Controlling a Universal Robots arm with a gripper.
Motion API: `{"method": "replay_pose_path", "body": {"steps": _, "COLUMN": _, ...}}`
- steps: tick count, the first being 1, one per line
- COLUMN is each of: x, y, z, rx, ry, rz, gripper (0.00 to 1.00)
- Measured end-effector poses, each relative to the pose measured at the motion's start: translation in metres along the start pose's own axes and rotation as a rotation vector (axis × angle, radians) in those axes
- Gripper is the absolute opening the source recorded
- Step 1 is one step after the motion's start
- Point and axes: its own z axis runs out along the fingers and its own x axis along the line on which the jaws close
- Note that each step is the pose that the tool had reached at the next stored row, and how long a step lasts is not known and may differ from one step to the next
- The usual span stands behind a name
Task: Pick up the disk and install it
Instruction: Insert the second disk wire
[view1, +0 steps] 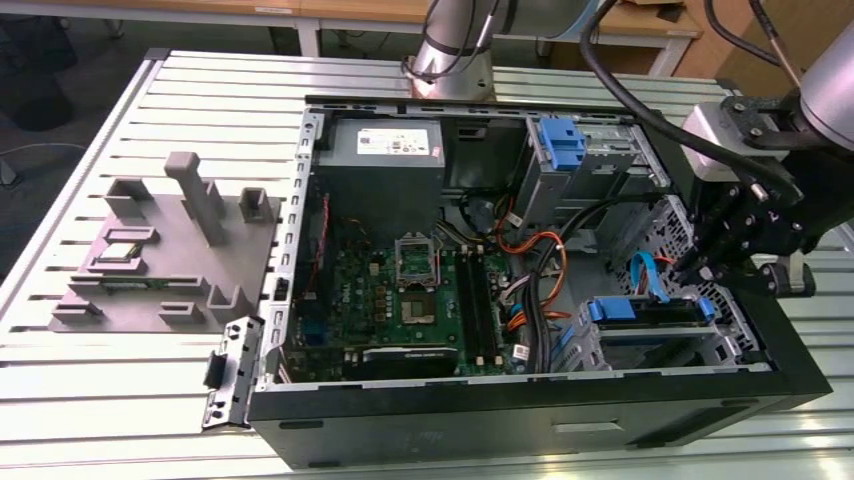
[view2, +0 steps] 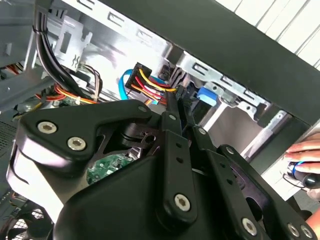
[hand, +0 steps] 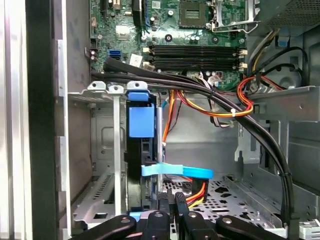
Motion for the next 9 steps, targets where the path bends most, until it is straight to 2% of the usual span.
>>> {"method": "replay_pose_path", "body": {"steps": 6, "x": 0.0107, "y": 0.0029, "z": -0.0009, "rx": 0.0054, "ry": 0.0, "rz": -0.001, "gripper": 0.17}}
{"method": "replay_pose_path", "body": {"steps": 9, "x": 0.0117, "y": 0.003, "z": -0.0009, "rx": 0.0054, "ry": -0.0001, "rz": -0.001, "gripper": 0.17}}
